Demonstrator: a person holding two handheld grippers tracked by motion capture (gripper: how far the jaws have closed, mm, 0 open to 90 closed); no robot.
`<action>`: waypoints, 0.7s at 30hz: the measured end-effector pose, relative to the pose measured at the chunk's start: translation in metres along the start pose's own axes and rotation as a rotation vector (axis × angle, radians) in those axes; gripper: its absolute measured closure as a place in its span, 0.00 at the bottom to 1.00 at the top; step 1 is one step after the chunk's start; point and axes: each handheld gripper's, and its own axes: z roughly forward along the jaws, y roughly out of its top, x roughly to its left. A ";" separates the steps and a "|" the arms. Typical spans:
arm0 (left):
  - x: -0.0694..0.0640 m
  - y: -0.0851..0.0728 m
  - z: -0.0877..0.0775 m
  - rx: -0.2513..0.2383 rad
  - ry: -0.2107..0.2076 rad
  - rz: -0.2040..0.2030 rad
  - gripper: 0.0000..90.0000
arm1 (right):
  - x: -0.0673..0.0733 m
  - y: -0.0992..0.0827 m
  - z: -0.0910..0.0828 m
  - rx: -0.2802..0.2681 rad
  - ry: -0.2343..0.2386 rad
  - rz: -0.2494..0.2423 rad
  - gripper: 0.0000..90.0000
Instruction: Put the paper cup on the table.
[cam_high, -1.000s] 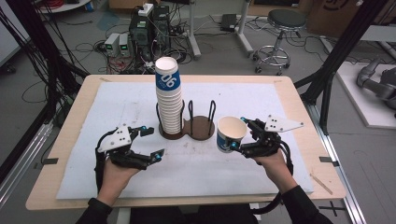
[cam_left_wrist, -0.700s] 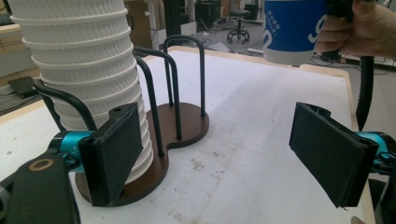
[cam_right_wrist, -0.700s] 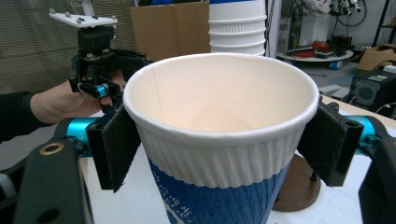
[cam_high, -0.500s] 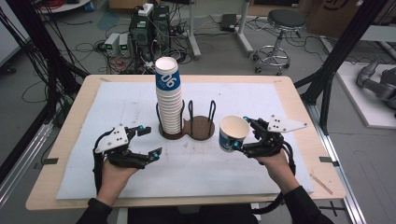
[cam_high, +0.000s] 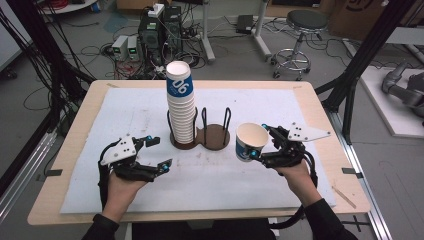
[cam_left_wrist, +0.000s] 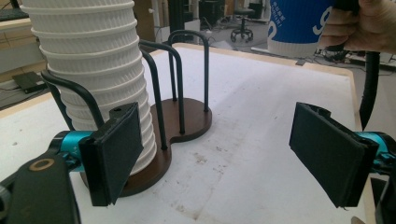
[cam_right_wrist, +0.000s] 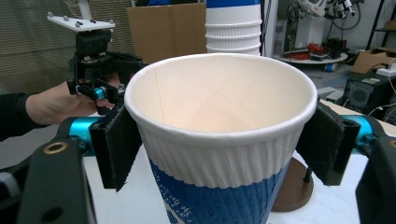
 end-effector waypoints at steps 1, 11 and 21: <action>0.000 -0.001 0.000 0.005 0.006 -0.001 0.19 | 0.000 0.000 0.000 0.001 0.002 0.000 0.25; 0.000 -0.002 -0.002 0.015 0.015 -0.004 0.19 | -0.004 0.001 -0.001 0.001 -0.009 0.008 0.25; 0.001 -0.004 -0.003 0.024 0.024 -0.007 0.19 | -0.012 0.003 -0.004 0.002 -0.042 0.006 0.25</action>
